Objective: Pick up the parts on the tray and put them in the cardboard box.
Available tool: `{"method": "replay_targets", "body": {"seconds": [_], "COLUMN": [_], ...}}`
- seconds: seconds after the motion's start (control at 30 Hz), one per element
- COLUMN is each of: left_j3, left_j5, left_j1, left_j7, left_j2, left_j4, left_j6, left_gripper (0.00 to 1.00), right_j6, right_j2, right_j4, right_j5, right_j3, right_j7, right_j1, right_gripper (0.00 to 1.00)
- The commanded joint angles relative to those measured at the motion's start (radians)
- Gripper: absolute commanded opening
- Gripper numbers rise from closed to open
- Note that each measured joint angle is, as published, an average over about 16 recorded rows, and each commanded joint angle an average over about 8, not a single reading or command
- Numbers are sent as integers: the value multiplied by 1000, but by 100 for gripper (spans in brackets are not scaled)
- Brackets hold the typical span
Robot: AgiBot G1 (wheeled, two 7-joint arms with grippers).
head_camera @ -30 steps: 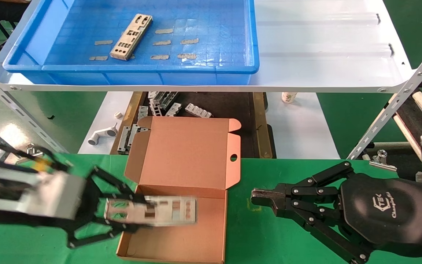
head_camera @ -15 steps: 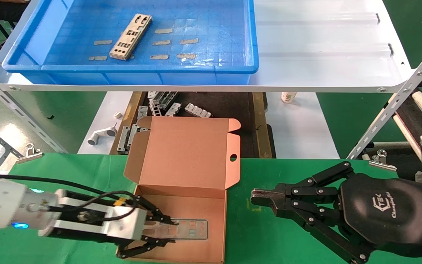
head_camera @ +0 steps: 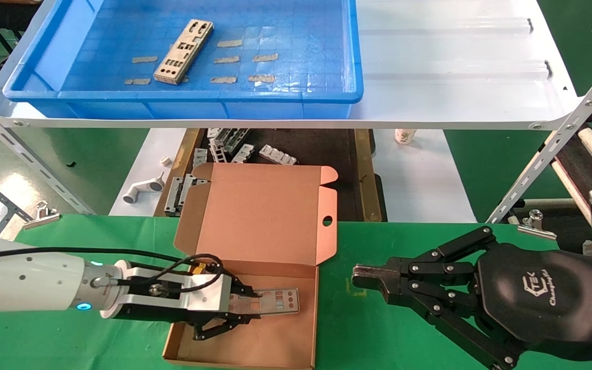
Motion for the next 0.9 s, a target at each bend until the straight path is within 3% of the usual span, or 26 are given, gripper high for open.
{"method": "replay_targets", "body": {"seconds": [0.03, 0.1, 0.27, 0.33, 0.9], "left_j3": [2, 4, 3, 1, -61], "left_j5": [3, 4, 2, -2, -157], "left_j1": [-1, -7, -18, -21, -64], "left_j7": [9, 18, 40, 48, 30], "left_j2": [13, 20, 32, 34, -22], "left_j4": [27, 49, 91, 102, 138], "left_j6": [-4, -2, 5, 8, 158], "left_gripper": [6, 21, 82, 98, 100], "right_j6": [0, 0, 0, 0, 1], "right_j2": [0, 0, 0, 0, 1], "right_j4": [0, 0, 0, 0, 0], "right_j5": [0, 0, 0, 0, 1], "right_j3": [0, 0, 0, -1, -1], "right_j7": [0, 0, 0, 0, -1], "right_j1": [0, 0, 0, 0, 0], "right_gripper": [0, 0, 0, 0, 0]}}
